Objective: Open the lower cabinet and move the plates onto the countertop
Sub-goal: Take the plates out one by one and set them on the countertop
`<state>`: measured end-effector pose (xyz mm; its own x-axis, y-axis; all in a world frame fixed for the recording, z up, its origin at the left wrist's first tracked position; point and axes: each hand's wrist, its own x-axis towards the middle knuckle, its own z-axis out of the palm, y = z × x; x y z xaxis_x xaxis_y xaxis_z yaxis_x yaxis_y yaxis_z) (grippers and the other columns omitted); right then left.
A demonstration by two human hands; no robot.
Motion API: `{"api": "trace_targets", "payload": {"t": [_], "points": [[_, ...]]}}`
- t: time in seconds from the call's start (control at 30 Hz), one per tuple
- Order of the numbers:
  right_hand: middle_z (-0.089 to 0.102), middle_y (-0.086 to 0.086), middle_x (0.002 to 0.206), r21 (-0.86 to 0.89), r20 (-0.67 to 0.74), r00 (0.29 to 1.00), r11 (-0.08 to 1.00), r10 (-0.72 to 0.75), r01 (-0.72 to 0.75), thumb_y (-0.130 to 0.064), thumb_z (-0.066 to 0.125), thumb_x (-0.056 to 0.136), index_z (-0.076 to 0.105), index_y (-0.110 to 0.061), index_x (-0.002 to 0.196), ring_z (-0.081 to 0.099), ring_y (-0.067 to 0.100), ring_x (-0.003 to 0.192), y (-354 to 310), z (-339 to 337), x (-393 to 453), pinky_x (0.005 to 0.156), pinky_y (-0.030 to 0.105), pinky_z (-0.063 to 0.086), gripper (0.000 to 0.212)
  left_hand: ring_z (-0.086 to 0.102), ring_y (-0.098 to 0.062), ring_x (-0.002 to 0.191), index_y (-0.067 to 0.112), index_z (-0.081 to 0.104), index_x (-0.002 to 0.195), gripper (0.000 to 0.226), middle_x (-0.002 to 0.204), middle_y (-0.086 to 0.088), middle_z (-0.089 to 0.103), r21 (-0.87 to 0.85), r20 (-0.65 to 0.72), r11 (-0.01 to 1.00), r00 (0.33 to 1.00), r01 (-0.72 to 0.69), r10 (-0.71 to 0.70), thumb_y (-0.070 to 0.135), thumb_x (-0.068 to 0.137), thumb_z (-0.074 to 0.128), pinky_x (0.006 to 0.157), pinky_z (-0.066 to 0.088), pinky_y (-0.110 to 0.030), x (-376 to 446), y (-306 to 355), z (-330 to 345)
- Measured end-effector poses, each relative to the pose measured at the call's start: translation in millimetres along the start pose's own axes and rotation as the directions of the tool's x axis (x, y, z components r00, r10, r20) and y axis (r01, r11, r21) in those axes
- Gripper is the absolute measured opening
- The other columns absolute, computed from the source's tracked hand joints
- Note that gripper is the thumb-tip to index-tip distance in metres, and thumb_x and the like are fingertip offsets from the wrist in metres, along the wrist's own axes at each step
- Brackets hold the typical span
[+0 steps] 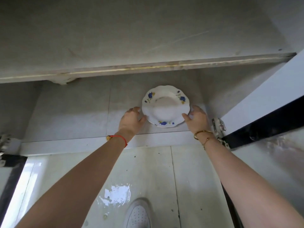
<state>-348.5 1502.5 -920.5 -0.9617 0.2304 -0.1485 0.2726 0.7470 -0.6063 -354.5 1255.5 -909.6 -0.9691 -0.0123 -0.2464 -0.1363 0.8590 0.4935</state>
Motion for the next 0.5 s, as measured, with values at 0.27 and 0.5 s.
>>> {"api": "trace_targets", "payload": {"t": [0.27,0.5], "points": [[0.066,0.016,0.112,0.105,0.054,0.999,0.994,-0.001,-0.005,-0.006,0.065,0.08,0.057,-0.007,0.122,0.061,0.034,0.103,-4.3,3.9,4.3,0.086,0.029,0.046,0.043,0.058,-0.031,0.113,0.013,0.053,0.131,0.045,0.122,-0.012,0.063,-0.044,0.068,0.999,0.997,-0.019,0.022,0.024,0.088,0.065,0.096,0.049,-0.042,12.3,7.2,1.7],[0.067,0.015,0.107,0.123,0.06,0.998,0.992,0.031,-0.039,-0.005,0.066,0.079,0.054,-0.007,0.125,0.061,0.029,0.091,1.2,8.4,-33.1,0.084,0.027,0.045,0.047,0.062,-0.023,0.1,0.009,0.058,0.121,0.046,0.111,-0.008,0.068,-0.204,0.092,0.976,0.994,0.069,-0.051,0.015,0.078,0.075,0.084,0.046,-0.025,-17.8,-5.7,5.8]]}}
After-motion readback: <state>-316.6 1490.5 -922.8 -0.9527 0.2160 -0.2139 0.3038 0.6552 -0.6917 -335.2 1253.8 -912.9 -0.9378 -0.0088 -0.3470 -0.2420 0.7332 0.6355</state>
